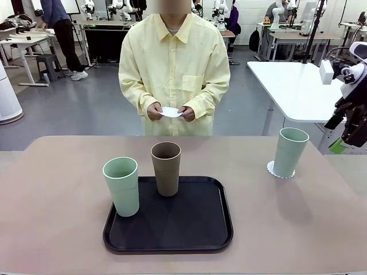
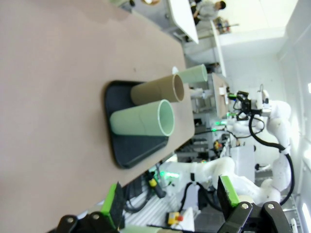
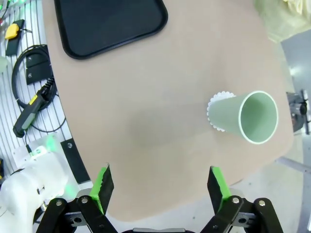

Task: Place coasters on the table and set cups on them.
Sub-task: Take one Reusable plastic cup from the Flat Tray and place it on a coaster set by the human.

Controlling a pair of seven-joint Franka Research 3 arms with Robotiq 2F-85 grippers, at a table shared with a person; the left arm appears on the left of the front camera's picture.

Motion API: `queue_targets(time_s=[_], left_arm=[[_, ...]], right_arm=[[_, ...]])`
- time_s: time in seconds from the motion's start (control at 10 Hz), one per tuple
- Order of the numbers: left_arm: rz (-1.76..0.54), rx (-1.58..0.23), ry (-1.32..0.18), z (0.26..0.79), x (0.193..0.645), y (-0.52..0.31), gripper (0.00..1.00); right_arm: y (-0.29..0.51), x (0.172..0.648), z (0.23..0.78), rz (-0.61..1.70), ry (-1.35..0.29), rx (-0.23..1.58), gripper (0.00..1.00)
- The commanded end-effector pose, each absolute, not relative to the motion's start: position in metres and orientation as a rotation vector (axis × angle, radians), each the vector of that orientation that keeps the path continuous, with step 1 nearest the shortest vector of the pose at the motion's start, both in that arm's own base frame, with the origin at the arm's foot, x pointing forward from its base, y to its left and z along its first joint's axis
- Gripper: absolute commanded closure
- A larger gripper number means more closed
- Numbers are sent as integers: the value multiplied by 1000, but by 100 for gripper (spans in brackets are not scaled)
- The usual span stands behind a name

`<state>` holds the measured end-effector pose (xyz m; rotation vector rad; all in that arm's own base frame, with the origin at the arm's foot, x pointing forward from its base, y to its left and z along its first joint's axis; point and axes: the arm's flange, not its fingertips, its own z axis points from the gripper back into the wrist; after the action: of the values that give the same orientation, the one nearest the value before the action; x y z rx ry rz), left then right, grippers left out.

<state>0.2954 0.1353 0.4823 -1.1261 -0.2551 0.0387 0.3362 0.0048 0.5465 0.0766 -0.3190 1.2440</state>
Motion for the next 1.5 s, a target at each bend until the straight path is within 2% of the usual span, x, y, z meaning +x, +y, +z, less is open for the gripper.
queue_targets(time_s=[0.0, 0.2, 0.3, 0.4, 0.7, 0.8, 0.9, 1.0, 1.1, 1.2, 1.3, 1.4], left_arm=[[30, -1140, -267, 483, 297, 135, 0], [30, -1140, -267, 483, 297, 135, 0], [30, -1140, -267, 483, 297, 135, 0], [30, -1140, -267, 483, 297, 135, 0], [30, -1140, -267, 483, 297, 135, 0], [30, -1140, -267, 483, 297, 135, 0], [30, -1140, -267, 483, 297, 135, 0], [30, -1140, -267, 483, 297, 135, 0], [30, -1140, -267, 483, 297, 135, 0], [30, -1140, -267, 483, 297, 135, 0], [30, -1140, -267, 483, 297, 135, 0], [30, -1140, -267, 483, 297, 135, 0]], right_arm=[[5, 334, 542, 1223, -314, 45, 0], [5, 336, 547, 1244, -319, 77, 0], [-18, 324, 543, 925, -241, 231, 0], [-35, 315, 547, 751, -272, 247, 0], [-69, 302, 544, 490, -144, 485, 0], [-70, 304, 535, 449, -86, 466, 0], [-72, 309, 526, 500, -19, 316, 0], [-80, 295, 536, 517, -99, 431, 0], [-80, 297, 531, 492, -65, 408, 0], [-112, 293, 533, 457, -263, 625, 0], [-150, 298, 528, 378, -480, 755, 0], [-179, 300, 521, 283, -592, 845, 0]])
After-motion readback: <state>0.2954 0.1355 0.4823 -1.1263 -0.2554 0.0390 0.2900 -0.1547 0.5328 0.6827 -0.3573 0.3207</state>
